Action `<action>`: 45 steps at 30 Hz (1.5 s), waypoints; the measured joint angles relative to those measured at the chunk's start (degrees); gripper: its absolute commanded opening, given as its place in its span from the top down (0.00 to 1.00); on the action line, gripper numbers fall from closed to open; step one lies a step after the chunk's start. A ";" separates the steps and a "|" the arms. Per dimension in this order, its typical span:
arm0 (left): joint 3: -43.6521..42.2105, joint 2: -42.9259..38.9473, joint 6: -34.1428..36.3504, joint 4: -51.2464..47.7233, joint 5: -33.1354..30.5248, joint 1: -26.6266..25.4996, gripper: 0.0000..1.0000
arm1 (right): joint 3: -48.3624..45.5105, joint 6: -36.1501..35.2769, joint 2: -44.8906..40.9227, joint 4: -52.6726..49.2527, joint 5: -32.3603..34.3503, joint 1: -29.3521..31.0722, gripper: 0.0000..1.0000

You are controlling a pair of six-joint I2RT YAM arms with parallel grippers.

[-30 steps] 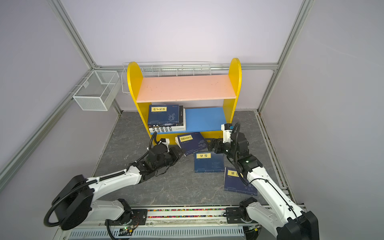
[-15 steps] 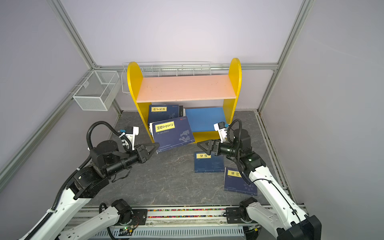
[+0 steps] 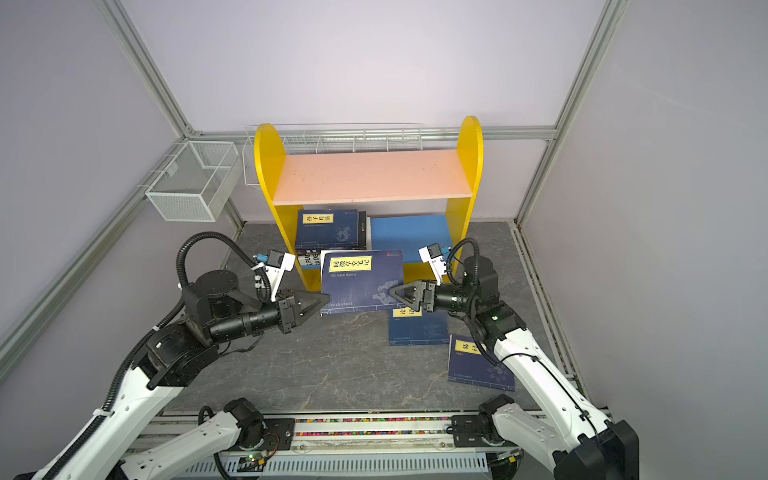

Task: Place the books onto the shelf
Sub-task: 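Clamp the upright dark-blue book between both grippers and raise it toward the shelf, then insert the dark-blue book onto the blue shelf with the right gripper while the left withdraws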

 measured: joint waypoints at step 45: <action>-1.81 -6.10 4.92 -2.56 -52.39 2.29 0.01 | 15.30 8.22 19.61 12.31 10.56 4.46 0.90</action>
